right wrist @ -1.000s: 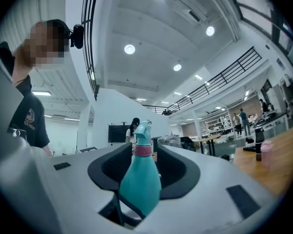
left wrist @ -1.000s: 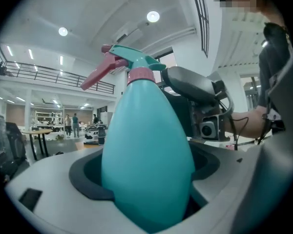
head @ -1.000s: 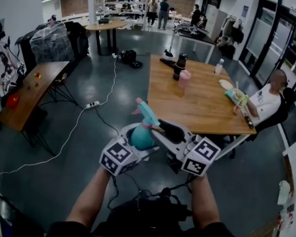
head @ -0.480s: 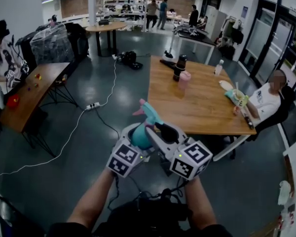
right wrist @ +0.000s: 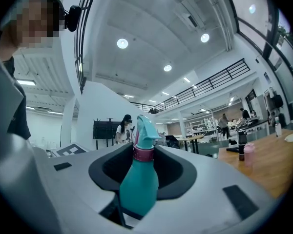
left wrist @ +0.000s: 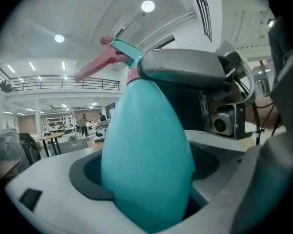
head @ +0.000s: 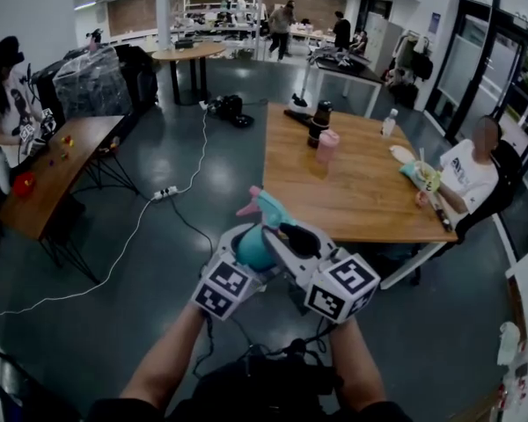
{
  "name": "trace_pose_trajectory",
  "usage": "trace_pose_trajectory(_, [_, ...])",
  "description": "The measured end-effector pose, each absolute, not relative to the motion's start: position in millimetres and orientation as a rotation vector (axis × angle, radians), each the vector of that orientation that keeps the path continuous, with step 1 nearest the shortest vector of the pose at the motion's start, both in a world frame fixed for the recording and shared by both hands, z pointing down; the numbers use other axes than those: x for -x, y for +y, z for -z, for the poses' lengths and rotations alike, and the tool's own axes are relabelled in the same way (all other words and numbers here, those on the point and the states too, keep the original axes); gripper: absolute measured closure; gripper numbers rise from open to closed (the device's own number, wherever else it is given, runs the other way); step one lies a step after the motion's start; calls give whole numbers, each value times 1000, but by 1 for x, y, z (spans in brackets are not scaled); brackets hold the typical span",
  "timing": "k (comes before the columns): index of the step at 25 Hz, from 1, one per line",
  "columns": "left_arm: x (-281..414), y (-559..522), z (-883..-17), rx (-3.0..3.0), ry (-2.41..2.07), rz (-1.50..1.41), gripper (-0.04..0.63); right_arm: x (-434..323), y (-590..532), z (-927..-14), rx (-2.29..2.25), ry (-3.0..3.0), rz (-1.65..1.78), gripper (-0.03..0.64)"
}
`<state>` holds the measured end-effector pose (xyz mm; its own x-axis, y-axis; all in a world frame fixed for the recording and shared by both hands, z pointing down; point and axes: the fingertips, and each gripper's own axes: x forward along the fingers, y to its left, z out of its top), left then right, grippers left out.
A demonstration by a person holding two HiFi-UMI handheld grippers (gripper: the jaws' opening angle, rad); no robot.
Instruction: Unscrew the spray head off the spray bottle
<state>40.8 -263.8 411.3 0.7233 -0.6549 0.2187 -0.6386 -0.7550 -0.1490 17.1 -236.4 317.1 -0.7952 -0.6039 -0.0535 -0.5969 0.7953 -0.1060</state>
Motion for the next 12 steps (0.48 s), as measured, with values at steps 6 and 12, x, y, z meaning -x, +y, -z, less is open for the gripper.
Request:
trace_pose_trajectory(6, [-46, -242, -406, 2988, 786, 350, 163, -14, -225, -313, 752, 2963, 123, 477])
trace_pose_trajectory(12, [-57, -218, -397, 3072, 528, 270, 163, -19, -208, -307, 495, 2975, 123, 478])
